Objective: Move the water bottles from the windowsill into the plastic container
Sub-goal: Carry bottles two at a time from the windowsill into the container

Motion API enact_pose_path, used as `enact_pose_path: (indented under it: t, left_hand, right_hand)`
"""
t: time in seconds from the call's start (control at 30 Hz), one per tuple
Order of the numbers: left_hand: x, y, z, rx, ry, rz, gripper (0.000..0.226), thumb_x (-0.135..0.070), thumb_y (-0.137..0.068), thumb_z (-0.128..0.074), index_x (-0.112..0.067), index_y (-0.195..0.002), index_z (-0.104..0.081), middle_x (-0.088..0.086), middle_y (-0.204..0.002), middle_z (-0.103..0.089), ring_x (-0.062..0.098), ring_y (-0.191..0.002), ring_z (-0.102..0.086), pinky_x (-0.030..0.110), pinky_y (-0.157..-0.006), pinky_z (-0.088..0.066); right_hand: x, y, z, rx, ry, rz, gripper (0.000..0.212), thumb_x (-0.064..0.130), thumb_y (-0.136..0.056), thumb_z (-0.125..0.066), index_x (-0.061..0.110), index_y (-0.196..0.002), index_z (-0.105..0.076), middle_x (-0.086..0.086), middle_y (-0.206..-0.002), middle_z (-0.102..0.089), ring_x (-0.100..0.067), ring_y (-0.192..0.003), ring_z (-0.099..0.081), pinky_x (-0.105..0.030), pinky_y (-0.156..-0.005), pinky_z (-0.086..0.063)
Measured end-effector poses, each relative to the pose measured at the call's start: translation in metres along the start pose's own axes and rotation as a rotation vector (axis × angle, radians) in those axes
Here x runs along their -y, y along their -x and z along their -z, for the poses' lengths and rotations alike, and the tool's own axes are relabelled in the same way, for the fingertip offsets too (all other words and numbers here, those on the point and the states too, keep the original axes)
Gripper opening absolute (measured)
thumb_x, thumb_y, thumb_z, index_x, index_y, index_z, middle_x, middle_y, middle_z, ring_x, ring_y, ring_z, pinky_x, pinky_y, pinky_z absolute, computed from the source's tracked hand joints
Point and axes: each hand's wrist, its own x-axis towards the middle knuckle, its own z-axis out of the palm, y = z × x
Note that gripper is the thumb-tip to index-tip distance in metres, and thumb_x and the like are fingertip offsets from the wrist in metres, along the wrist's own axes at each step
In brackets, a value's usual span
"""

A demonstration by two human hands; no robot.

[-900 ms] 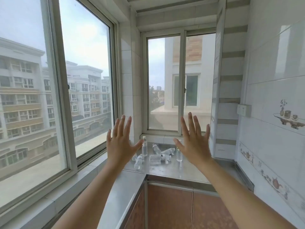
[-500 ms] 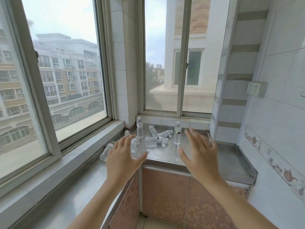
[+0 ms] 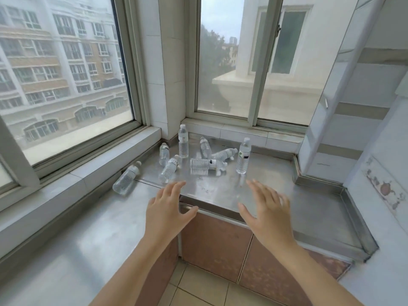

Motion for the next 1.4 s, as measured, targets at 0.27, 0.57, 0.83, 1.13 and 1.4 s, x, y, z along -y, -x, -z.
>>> enact_pose_path:
  t: [0.27, 0.57, 0.83, 1.13, 1.4]
  left_hand:
    - [0.024, -0.106, -0.086, 0.1, 0.029, 0.006, 0.07, -0.059, -0.08, -0.065, -0.031, -0.141, -0.045, -0.012, -0.145, -0.047, 0.014, -0.134, -0.043, 0.034, -0.103, -0.038]
    - [0.036, -0.255, -0.182, 0.235, 0.005, -0.079, 0.074, -0.056, -0.083, -0.064, -0.027, -0.147, -0.039, -0.006, -0.146, -0.049, 0.019, -0.135, -0.045, 0.037, -0.105, -0.038]
    - [0.045, -0.329, -0.266, 0.4, -0.034, -0.091, 0.076, -0.058, -0.082, -0.062, -0.027, -0.147, -0.036, -0.006, -0.147, -0.046, 0.02, -0.135, -0.043, 0.036, -0.107, -0.034]
    - [0.064, -0.413, -0.345, 0.562, -0.223, -0.074, 0.079, -0.049, -0.082, -0.068, -0.032, -0.15, -0.031, -0.002, -0.15, -0.042, 0.025, -0.139, -0.038, 0.044, -0.112, -0.027]
    - [0.075, -0.439, -0.386, 0.737, -0.435, -0.116, 0.078, -0.027, -0.087, -0.069, -0.036, -0.15, -0.025, 0.005, -0.149, -0.041, 0.03, -0.142, -0.033, 0.062, -0.117, -0.012]
  right_hand:
    - [-0.04, -0.072, -0.099, 0.122, -0.007, -0.036, 0.054, 0.049, -0.084, -0.042, 0.019, -0.129, -0.053, 0.001, -0.125, -0.063, -0.021, -0.111, -0.06, -0.047, -0.095, -0.04]
    - [-0.082, -0.151, -0.192, 0.221, 0.009, -0.157, 0.054, 0.049, -0.083, -0.043, 0.023, -0.129, -0.051, 0.005, -0.124, -0.063, -0.018, -0.109, -0.059, -0.043, -0.094, -0.039]
    - [-0.125, -0.197, -0.261, 0.27, -0.019, -0.245, 0.055, 0.047, -0.082, -0.044, 0.02, -0.129, -0.054, 0.002, -0.124, -0.063, -0.02, -0.11, -0.059, -0.042, -0.093, -0.04]
    - [-0.172, -0.242, -0.323, 0.324, -0.111, -0.276, 0.056, 0.049, -0.083, -0.041, 0.023, -0.132, -0.049, 0.005, -0.127, -0.06, -0.018, -0.113, -0.055, -0.041, -0.097, -0.037]
    - [-0.198, -0.254, -0.345, 0.337, -0.153, -0.285, 0.055, 0.049, -0.083, -0.043, 0.026, -0.133, -0.045, 0.01, -0.123, -0.06, -0.015, -0.109, -0.055, -0.041, -0.097, -0.039]
